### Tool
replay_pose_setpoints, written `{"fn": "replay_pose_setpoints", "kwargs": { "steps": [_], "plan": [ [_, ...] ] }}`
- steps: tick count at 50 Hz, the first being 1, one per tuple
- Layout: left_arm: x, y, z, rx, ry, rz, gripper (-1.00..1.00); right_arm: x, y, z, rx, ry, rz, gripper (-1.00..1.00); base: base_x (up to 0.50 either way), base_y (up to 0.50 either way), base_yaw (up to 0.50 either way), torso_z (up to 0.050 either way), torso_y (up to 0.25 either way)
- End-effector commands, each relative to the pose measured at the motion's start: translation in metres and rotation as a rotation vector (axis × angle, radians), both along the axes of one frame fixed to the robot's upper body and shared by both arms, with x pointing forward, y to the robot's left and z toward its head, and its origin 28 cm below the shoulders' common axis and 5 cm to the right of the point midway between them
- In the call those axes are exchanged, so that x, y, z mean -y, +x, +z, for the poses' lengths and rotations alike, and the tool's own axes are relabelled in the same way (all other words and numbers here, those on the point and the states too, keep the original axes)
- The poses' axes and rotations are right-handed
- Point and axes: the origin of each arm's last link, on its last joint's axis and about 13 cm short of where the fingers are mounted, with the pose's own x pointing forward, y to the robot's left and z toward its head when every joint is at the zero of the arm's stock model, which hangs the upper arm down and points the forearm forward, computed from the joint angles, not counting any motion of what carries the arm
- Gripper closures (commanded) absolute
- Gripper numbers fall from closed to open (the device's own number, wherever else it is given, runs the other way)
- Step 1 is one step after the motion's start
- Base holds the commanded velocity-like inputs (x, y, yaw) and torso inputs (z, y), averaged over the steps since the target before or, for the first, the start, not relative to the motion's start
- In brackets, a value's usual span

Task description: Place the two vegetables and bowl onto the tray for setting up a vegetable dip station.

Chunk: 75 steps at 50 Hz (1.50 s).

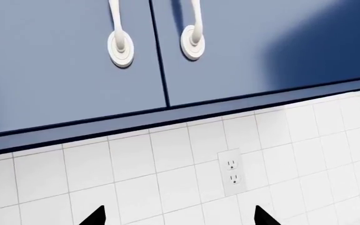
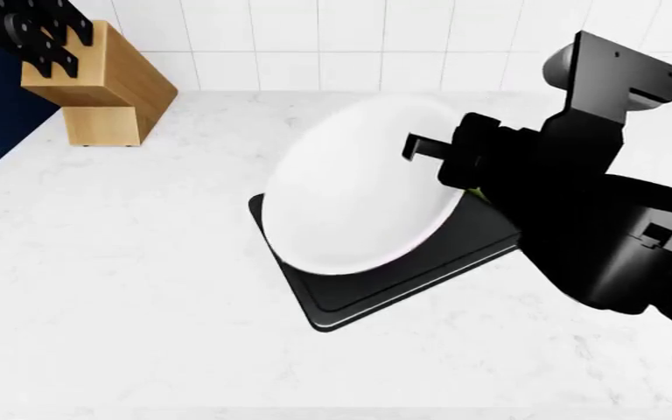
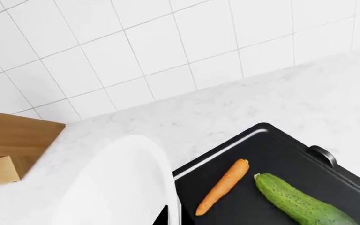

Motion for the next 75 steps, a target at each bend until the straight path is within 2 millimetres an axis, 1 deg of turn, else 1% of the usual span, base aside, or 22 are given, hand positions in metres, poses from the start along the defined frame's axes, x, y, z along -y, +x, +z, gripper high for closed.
{"fn": "replay_pose_setpoints", "kwargs": {
  "steps": [1, 22, 25, 26, 37, 46, 49, 51, 52, 53, 54, 59, 64, 75],
  "plan": [
    [0.0, 0.0, 0.0, 0.0, 0.0, -0.001, -1.0, 0.001, 0.0, -0.005, -0.005, 0.007, -0.01, 1.0, 0.0, 0.0, 0.0, 0.0, 0.0],
    [0.0, 0.0, 0.0, 0.0, 0.003, -0.001, -1.0, 0.003, 0.007, -0.023, -0.055, 0.011, -0.015, 1.0, 0.0, 0.0, 0.0, 0.0, 0.0],
    [0.0, 0.0, 0.0, -0.001, 0.002, 0.0, -1.0, 0.002, 0.007, -0.023, -0.055, 0.005, 0.001, 1.0, 0.0, 0.0, 0.0, 0.0, 0.0],
    [0.0, 0.0, 0.0, 0.0, 0.002, 0.0, -1.0, 0.003, 0.007, -0.023, -0.055, 0.005, 0.002, -1.0, 0.0, 0.0, 0.0, 0.0, 0.0],
    [0.001, 0.0, 0.0, -0.002, 0.002, 0.0, -1.0, 0.004, 0.006, -0.025, -0.06, 0.0, -0.003, -1.0, 0.0, 0.0, 0.0, 0.0, 0.0],
    [0.001, 0.001, -0.001, -0.002, 0.002, -0.001, -1.0, 0.005, 0.005, -0.021, -0.047, -0.016, -0.014, -1.0, 0.0, 0.0, 0.0, 0.0, 0.0],
    [0.0, 0.001, -0.001, -0.002, 0.003, -0.001, -1.0, 0.007, 0.005, -0.017, -0.021, -0.127, -0.082, -1.0, 0.0, 0.0, 0.0, 0.0, 0.0],
    [0.0, 0.001, -0.001, -0.002, 0.002, 0.0, -1.0, 0.008, 0.005, -0.014, -0.006, -0.169, -0.112, -1.0, 0.0, 0.0, 0.0, 0.0, 0.0],
    [0.0, 0.0, -0.001, -0.001, 0.001, -0.001, -1.0, 0.009, 0.005, -0.012, 0.006, -0.221, -0.137, -1.0, 0.0, 0.0, 0.0, 0.0, 0.0],
    [0.0, 0.0, 0.0, -0.001, 0.001, -0.001, -1.0, 0.009, 0.004, -0.01, 0.014, -0.224, -0.144, -1.0, 0.0, 0.0, 0.0, 0.0, 0.0],
    [0.001, -0.001, 0.0, 0.001, 0.001, -0.001, -1.0, 0.009, 0.003, -0.009, 0.023, -0.3, -0.173, -1.0, 0.0, 0.0, 0.0, 0.0, 0.0],
    [0.001, -0.001, 0.0, 0.001, 0.002, -0.002, -1.0, 0.01, 0.001, -0.003, 0.064, -0.429, -0.238, -1.0, 0.0, 0.0, 0.0, 0.0, 0.0],
    [0.001, -0.001, 0.0, 0.002, 0.002, -0.003, -1.0, 0.01, -0.001, 0.005, 0.107, -0.498, -0.275, -1.0, 0.0, 0.0, 0.0, 0.0, 0.0],
    [0.001, -0.003, 0.002, 0.008, 0.0, -0.003, -1.0, 0.008, -0.011, 0.026, 0.193, -0.523, -0.295, -1.0, 0.0, 0.0, 0.0, 0.0, 0.0]
  ]
}}
